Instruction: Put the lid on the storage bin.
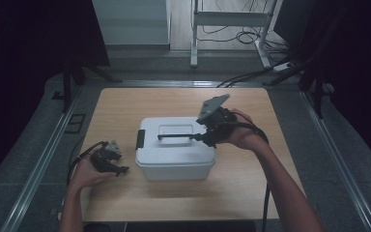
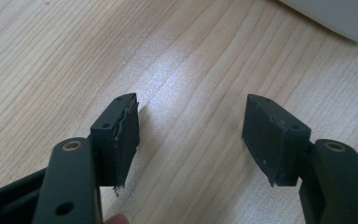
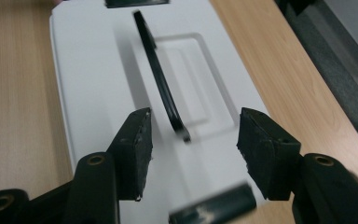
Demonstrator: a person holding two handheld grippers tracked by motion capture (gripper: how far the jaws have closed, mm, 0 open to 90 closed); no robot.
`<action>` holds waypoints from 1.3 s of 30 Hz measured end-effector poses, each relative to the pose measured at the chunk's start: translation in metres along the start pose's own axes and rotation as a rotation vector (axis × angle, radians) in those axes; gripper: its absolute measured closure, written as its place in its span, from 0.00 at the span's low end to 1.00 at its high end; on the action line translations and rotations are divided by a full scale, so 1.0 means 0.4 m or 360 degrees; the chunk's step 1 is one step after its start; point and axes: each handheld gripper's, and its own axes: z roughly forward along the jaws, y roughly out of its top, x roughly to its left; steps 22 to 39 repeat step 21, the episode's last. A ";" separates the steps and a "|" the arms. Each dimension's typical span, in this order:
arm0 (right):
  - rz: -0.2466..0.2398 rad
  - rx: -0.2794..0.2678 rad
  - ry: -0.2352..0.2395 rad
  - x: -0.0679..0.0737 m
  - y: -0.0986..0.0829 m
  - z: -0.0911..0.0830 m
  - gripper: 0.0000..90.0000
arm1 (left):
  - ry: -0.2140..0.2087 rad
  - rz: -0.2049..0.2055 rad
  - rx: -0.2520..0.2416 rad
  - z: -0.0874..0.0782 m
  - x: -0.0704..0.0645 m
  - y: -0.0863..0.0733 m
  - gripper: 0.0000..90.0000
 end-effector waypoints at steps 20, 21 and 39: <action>0.0420 -0.0294 -0.0157 -0.039 -0.308 -0.079 0.48 | 0.0028 -0.0023 -0.0024 0.005 -0.002 0.003 0.39; 0.0420 -0.0294 -0.0157 -0.039 -0.308 -0.079 0.48 | 0.0028 -0.0023 -0.0024 0.005 -0.002 0.003 0.39; 0.0420 -0.0294 -0.0157 -0.039 -0.308 -0.079 0.48 | 0.0028 -0.0023 -0.0024 0.005 -0.002 0.003 0.39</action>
